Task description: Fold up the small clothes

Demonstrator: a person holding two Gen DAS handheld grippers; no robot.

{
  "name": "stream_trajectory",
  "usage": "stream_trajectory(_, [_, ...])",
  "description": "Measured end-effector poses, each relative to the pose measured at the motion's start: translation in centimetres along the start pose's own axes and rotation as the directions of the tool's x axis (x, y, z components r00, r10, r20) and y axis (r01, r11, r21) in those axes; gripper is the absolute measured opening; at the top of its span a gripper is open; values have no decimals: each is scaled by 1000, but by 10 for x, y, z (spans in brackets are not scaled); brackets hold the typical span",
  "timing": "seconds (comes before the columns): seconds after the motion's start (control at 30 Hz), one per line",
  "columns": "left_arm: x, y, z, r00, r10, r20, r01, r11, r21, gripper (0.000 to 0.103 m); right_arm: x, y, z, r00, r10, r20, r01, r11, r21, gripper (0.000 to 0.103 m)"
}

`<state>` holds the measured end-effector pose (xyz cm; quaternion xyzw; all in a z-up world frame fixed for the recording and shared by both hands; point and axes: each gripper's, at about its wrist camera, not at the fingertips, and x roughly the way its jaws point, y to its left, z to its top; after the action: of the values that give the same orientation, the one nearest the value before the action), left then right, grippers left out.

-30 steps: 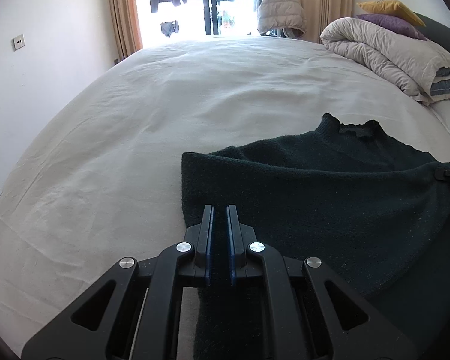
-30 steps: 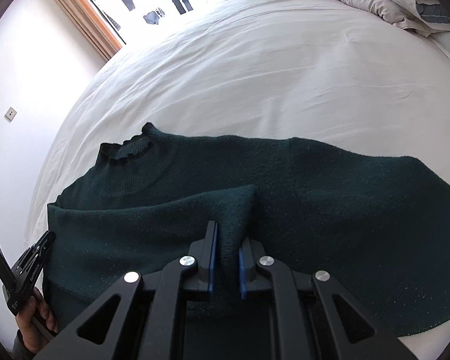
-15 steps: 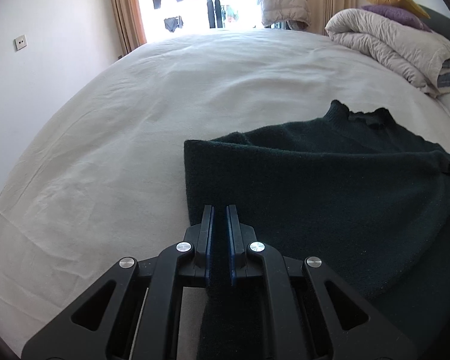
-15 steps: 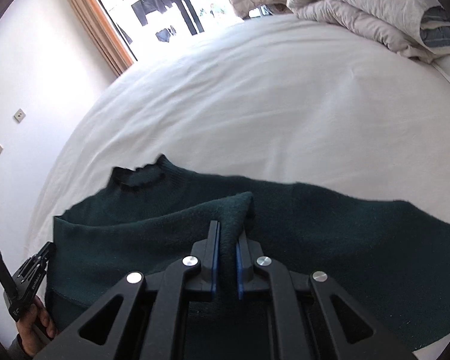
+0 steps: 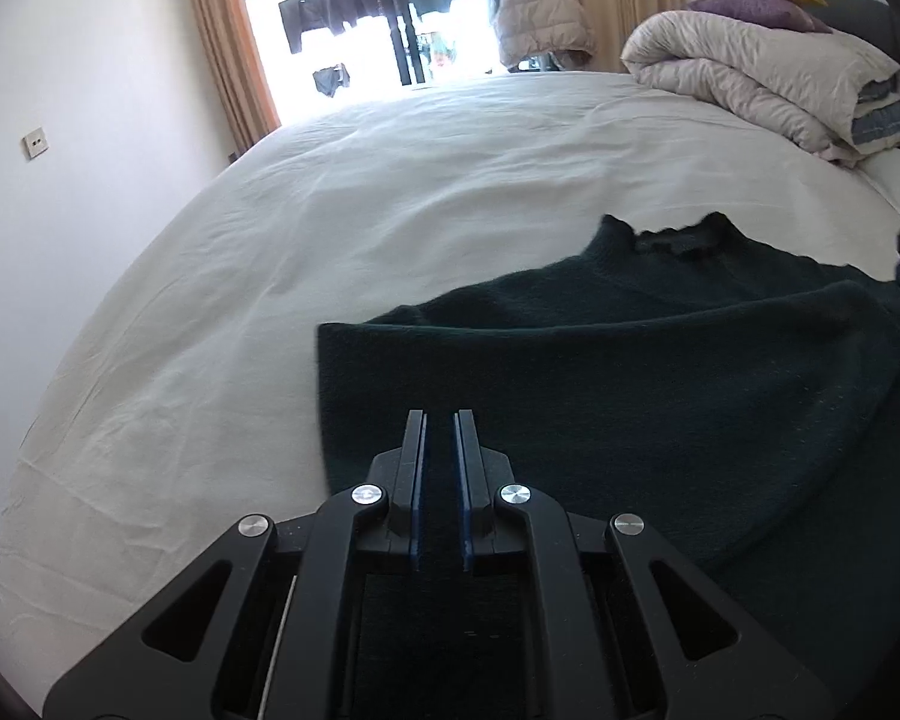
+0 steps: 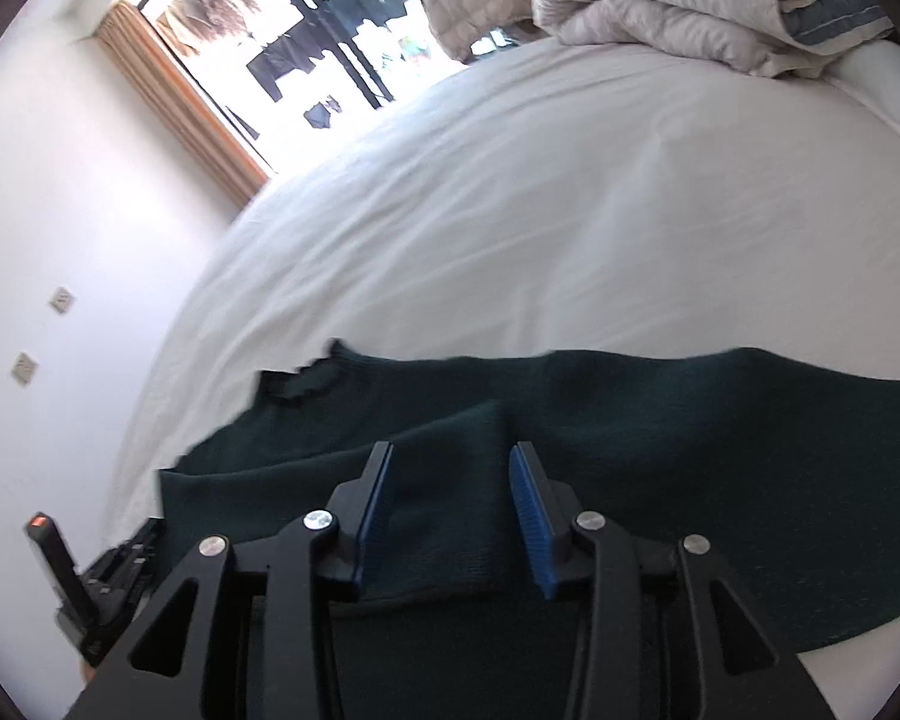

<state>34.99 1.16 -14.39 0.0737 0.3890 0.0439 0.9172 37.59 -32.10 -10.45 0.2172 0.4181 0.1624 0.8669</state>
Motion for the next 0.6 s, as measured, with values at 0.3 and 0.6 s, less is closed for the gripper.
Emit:
stream_trajectory(0.3, [24, 4, -9, 992, -102, -72, 99, 994, -44, 8, 45, -45, -34, 988, 106, -109, -88, 983, 162, 25])
stream_trajectory(0.6, [27, -3, -11, 997, -60, -55, 59, 998, -7, 8, -208, -251, -60, 919, -194, 344, -46, 813, 581, 66])
